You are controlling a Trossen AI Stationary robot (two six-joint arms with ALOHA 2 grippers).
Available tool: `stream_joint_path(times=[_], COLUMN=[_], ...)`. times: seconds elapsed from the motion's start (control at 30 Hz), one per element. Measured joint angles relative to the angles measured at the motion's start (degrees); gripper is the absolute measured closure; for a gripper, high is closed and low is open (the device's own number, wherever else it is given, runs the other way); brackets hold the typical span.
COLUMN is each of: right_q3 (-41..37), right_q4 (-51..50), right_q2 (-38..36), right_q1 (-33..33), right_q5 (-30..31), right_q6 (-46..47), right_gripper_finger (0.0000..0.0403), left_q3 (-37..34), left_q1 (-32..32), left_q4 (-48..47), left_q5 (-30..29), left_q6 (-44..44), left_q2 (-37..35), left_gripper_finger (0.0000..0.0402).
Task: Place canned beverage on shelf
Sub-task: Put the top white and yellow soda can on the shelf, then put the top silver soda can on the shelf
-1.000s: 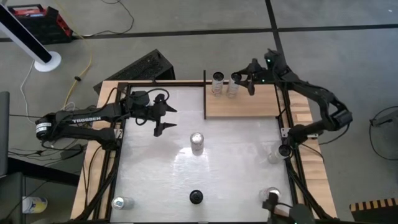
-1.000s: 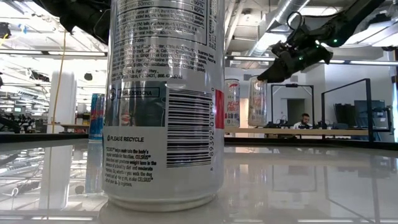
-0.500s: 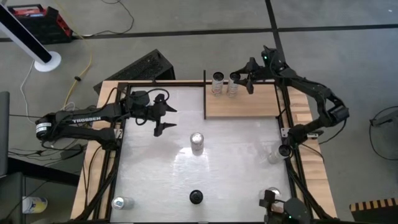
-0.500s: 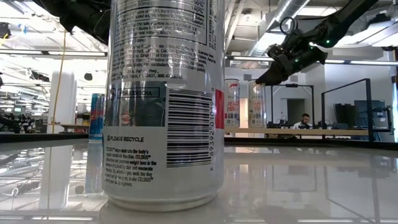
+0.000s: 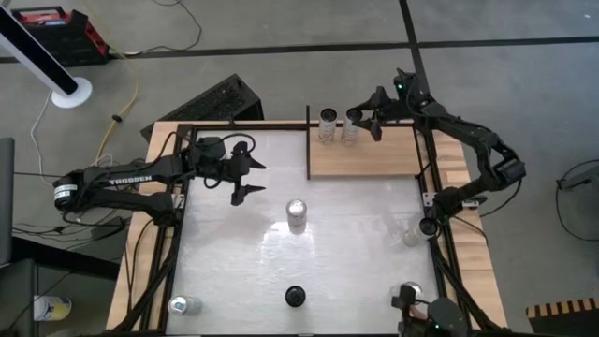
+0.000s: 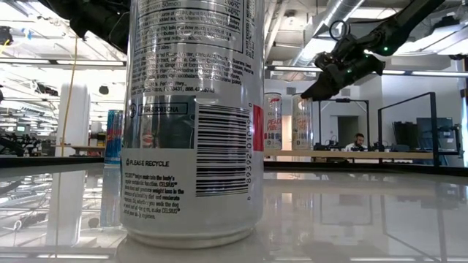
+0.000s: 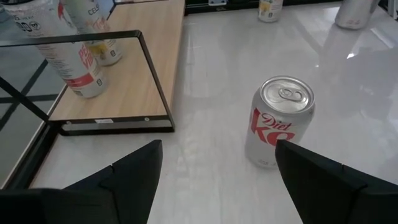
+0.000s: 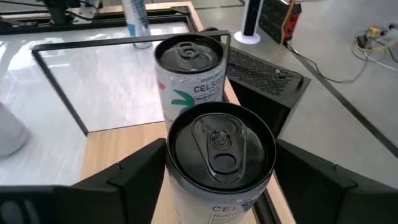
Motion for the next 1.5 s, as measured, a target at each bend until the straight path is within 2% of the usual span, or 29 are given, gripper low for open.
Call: stream_joint_path(times=[0.2, 0.5, 0.8, 0.97, 1.07, 1.23, 1.5], right_q3=[-0.2, -0.2, -0.2, -0.2, -0.2, -0.2, -0.1], right_q4=[-0.4, -1.5, -4.3, -4.1, -4.0, -2.0, 2.5], right_q2=[0.0, -1.3, -9.5, -15.0, -18.2, -21.9, -21.6], right_q1=[0.0, 0.1, 0.2, 2.9, 7.9, 22.4, 47.6], right_q5=[2.1, 2.1, 1.7, -3.0, -5.0, -4.5, 11.4], right_q6=[1.2, 1.2, 3.5, 9.7, 13.3, 15.9, 16.0], right_gripper_finger=[0.0066, 0.0063, 0.0063, 0.0063, 0.0063, 0.0062, 0.0062], left_q3=[0.0, 0.0, 0.0, 0.0, 0.0, 0.0, 0.0], left_q1=[0.0, 0.0, 0.1, 0.1, 0.1, 0.1, 0.1], left_q4=[0.0, 0.1, 0.2, 0.2, 0.2, 0.2, 0.1], left_q5=[-0.7, -0.7, -1.1, -1.1, -1.1, -1.1, -0.6], left_q6=[0.4, 0.5, 1.4, 1.4, 0.7, -0.5, -3.5], left_q2=[0.0, 0.0, 0.0, 0.0, 0.0, 0.0, 0.0], left_gripper_finger=[0.0104, 0.0104, 0.0104, 0.0104, 0.0104, 0.0104, 0.0104])
